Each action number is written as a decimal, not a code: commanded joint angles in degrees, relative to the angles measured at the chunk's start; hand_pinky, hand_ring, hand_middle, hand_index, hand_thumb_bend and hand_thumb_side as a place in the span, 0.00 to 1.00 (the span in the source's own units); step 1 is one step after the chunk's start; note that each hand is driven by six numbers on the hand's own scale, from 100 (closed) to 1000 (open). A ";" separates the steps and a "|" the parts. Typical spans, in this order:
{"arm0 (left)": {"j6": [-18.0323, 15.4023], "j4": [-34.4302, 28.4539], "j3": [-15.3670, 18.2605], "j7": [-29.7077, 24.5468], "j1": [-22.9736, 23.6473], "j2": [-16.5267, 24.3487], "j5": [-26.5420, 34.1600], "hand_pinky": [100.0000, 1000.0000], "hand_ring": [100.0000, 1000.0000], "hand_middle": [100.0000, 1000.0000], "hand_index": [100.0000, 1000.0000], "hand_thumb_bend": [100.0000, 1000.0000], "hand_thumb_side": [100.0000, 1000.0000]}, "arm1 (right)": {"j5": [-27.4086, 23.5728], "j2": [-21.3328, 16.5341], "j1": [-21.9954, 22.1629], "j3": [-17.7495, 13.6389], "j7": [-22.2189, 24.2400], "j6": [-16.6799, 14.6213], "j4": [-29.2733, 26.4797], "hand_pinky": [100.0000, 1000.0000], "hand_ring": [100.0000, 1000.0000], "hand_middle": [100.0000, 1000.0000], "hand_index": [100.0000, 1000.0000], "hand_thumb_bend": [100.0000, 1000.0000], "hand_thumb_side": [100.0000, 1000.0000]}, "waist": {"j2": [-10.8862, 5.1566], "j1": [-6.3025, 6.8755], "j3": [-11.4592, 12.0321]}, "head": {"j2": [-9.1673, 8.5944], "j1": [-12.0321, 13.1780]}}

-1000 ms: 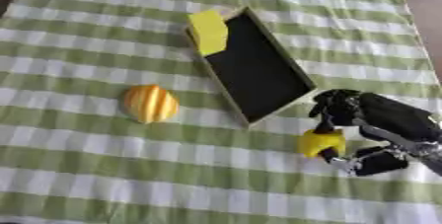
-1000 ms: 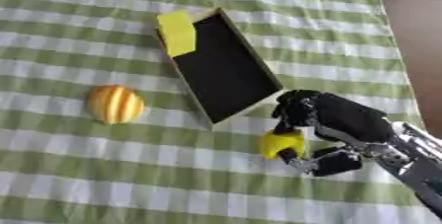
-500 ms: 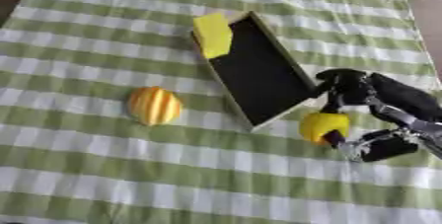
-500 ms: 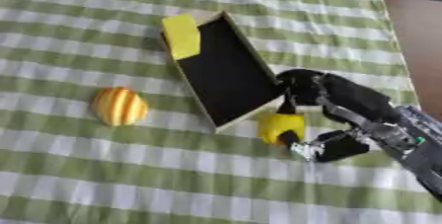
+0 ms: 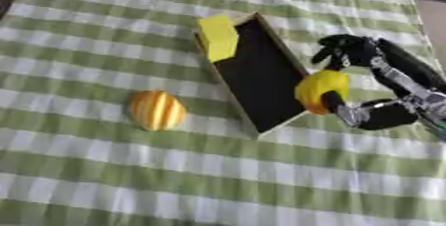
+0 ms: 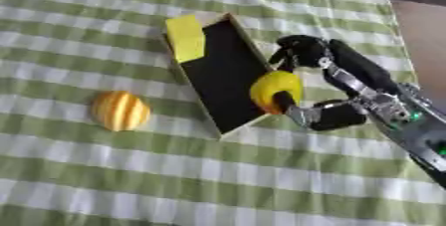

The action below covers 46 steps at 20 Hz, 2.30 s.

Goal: Pick up objects on the table and place them in the box.

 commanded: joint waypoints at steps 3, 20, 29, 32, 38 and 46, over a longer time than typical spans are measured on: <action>-0.86 0.12 0.17 -1.11 -1.18 1.73 0.59 0.71 0.77 0.65 0.73 0.00 0.52 | -4.44 -2.57 -1.44 -2.21 -0.73 1.73 -0.83 0.88 0.69 0.33 0.56 0.00 0.37 | -0.13 0.11 0.70 | -0.60 -4.59; -1.64 1.03 0.09 -2.45 -3.13 0.49 2.04 0.71 0.76 0.65 0.73 0.00 0.52 | -6.17 -3.01 -7.83 -0.39 1.52 8.87 1.67 0.91 0.73 0.40 0.63 0.00 0.36 | 1.94 -0.62 4.92 | -2.91 -9.00; -0.91 0.60 0.32 -2.29 -3.03 -0.12 2.08 0.71 0.76 0.65 0.73 0.00 0.52 | 7.12 -0.92 -9.41 2.25 5.51 10.73 5.38 0.98 0.93 0.69 0.87 0.00 0.11 | 2.13 -0.49 5.02 | -3.20 -8.67; -0.77 0.63 0.31 -2.30 -2.98 -0.16 2.06 0.71 0.76 0.65 0.73 0.00 0.52 | 11.49 -0.53 -9.51 2.31 6.87 10.92 5.63 1.00 1.00 0.80 1.00 0.00 0.11 | 2.10 -0.41 4.90 | -2.81 -8.62; -0.45 0.58 0.25 -2.11 -2.64 -0.16 1.99 0.72 0.76 0.65 0.73 0.00 0.52 | 10.43 -0.36 -8.89 1.51 7.79 11.27 3.87 1.00 1.00 0.81 1.00 0.00 0.16 | 1.56 -0.02 4.32 | -2.02 -8.39; -0.11 0.32 0.13 -1.56 -1.43 0.15 1.58 0.72 0.76 0.65 0.73 0.00 0.52 | -2.34 -0.53 -6.01 -2.02 9.42 5.23 -0.79 1.00 1.00 0.82 1.00 0.00 0.33 | -0.35 1.07 2.26 | -0.54 -6.52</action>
